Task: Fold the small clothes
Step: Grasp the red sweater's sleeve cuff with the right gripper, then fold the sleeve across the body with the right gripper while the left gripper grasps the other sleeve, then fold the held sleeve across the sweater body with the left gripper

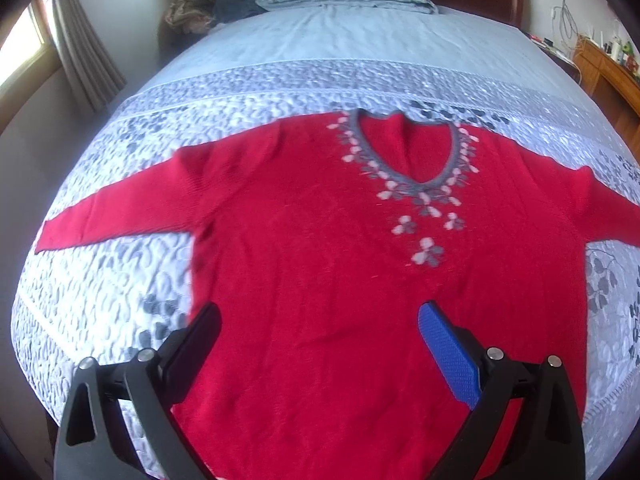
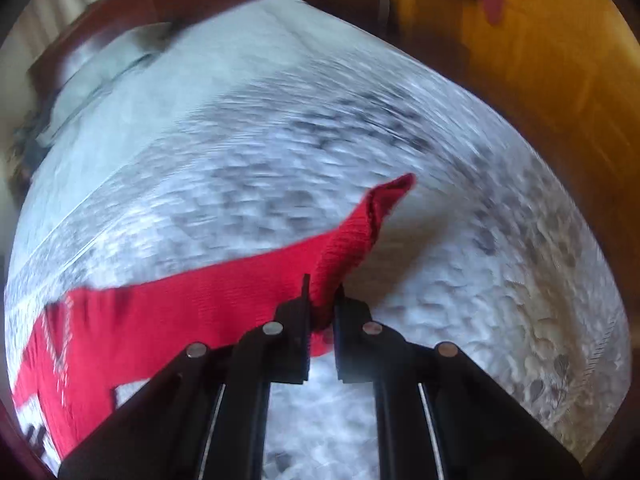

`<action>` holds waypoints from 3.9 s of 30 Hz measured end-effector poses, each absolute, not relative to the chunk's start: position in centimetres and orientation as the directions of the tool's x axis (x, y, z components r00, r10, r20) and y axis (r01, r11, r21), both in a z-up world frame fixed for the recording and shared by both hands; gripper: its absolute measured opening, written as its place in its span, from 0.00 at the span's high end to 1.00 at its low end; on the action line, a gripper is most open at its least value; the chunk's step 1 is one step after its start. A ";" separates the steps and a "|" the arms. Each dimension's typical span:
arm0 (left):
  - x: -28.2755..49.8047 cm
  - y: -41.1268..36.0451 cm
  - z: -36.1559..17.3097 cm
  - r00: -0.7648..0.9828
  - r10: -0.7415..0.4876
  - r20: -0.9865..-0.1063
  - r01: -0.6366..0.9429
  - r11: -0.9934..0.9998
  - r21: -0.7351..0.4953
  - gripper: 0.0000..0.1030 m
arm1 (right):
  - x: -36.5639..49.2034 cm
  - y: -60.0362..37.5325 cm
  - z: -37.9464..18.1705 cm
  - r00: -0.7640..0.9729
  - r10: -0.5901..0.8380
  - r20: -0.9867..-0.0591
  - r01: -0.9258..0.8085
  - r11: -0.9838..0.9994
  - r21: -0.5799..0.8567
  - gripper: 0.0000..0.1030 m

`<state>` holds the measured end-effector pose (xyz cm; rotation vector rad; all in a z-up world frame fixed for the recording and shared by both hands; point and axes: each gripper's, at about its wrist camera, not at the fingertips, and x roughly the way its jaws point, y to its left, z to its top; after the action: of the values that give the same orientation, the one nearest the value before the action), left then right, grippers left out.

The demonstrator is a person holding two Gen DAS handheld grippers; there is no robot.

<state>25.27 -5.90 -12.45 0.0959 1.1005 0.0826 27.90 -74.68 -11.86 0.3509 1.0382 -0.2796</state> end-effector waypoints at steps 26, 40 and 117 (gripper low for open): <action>29.4 -3.5 -11.5 0.407 -0.063 -0.911 0.020 0.998 -0.060 0.05 | 34.0 -41.4 -17.0 0.322 0.317 -0.892 -0.038 0.946 0.323 0.60; 36.8 -18.8 -20.4 -0.002 -0.413 -0.911 0.074 0.908 -0.412 0.41 | 26.4 -51.6 -18.9 0.405 0.274 -0.872 0.057 0.945 0.323 0.59; 33.4 45.5 -17.2 0.414 0.111 -0.903 -0.768 0.576 -0.281 0.47 | 32.7 -41.7 -22.0 0.260 0.193 -0.946 0.006 0.979 0.202 0.67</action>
<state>33.41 45.46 -17.17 -0.7807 0.9958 0.6289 32.67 -41.69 -21.97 0.1774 1.3038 0.1277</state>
